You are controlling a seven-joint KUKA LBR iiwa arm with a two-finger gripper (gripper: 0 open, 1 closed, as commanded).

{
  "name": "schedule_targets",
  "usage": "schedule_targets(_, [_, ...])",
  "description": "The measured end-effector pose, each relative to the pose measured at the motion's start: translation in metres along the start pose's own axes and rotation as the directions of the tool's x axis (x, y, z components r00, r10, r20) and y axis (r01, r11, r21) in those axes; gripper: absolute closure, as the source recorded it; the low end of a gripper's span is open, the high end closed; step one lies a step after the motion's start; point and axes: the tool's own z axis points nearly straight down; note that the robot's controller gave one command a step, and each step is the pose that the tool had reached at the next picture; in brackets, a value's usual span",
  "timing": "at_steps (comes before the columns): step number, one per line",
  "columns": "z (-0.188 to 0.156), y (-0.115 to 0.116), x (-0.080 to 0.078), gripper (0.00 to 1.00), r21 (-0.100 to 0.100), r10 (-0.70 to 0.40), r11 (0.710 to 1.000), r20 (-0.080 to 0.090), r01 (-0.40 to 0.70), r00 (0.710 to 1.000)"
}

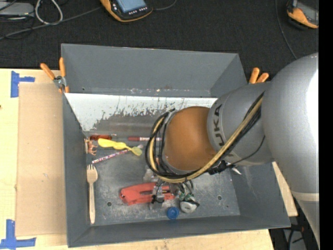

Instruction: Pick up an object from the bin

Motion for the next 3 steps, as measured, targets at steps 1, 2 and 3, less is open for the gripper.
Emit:
schedule_targets(1, [-0.066, -0.005, 0.007, 1.0, 0.001, 0.001, 1.0, -0.008, -0.001, 1.0])
schedule_targets(2, [-0.1, -0.009, 0.013, 1.0, 0.001, -0.018, 1.0, -0.01, 0.018, 1.0])
schedule_targets(3, [-0.153, -0.018, 0.03, 1.0, -0.001, -0.132, 0.991, -0.009, 0.132, 0.991])
